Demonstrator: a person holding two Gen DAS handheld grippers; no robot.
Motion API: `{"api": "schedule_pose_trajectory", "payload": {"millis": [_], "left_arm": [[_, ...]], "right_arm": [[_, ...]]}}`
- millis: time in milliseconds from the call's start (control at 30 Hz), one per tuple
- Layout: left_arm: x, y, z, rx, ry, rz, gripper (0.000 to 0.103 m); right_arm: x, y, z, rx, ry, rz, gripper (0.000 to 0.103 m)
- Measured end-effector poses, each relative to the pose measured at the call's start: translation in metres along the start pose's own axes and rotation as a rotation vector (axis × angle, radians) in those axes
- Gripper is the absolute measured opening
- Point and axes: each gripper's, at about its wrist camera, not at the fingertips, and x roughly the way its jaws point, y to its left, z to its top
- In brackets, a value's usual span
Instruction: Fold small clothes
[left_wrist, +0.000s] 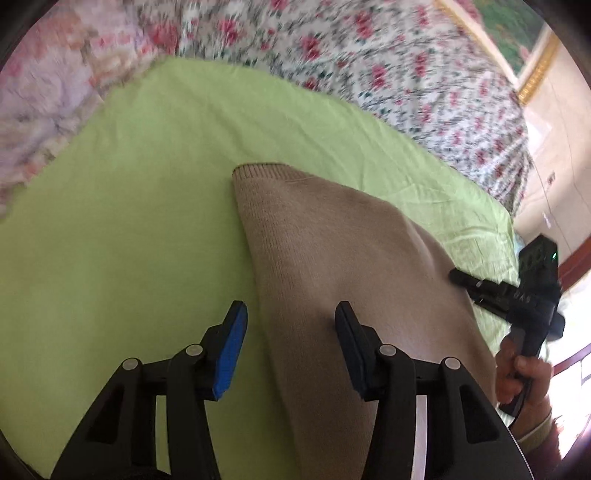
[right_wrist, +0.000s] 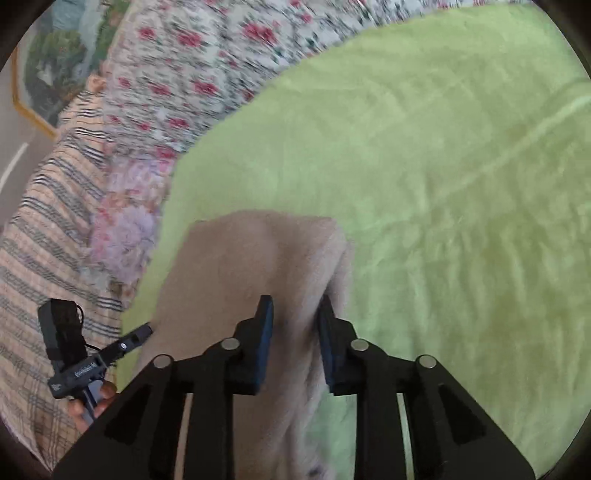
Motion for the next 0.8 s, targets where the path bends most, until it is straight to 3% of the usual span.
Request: {"api": "schedule_pose_trajectory", "payload": {"millis": [67,200,333,467,667,733,767,800], "left_arm": [[-0.028,-0.007,-0.025,0.040,-0.033,-0.002,0.051],[-0.072,-0.026,-0.090,0.106,-0.108,0.041,0.051],[-0.082,-0.039,-0.143,0.127,-0.088,0.050,0.058],[-0.069,-0.051,-0.168,0.162,-0.063,0.099,0.059],[-0.048,-0.063,-0.166,0.202,-0.106,0.172,0.058],[-0.035,-0.066,-0.164,0.223,-0.096,0.246,0.032],[-0.028,-0.065,-0.163,0.225,-0.077,0.266,0.016],[-0.025,-0.066,-0.163,0.218,-0.065,0.286,0.014]], "right_arm": [[-0.025,0.010,-0.020,-0.016,-0.027,0.026,0.041],[-0.058,0.023,-0.067,-0.035,-0.039,0.055,0.043],[-0.074,0.027,-0.106,-0.065,-0.035,0.062,0.044],[-0.067,0.036,-0.125,-0.116,-0.016,0.046,0.044],[-0.054,0.050,-0.134,-0.189,-0.013,0.012,0.044],[-0.045,0.052,-0.135,-0.201,0.011,0.006,0.036],[-0.042,0.051,-0.135,-0.201,0.030,0.002,0.004],[-0.044,0.049,-0.133,-0.184,0.034,0.020,0.006]]}}
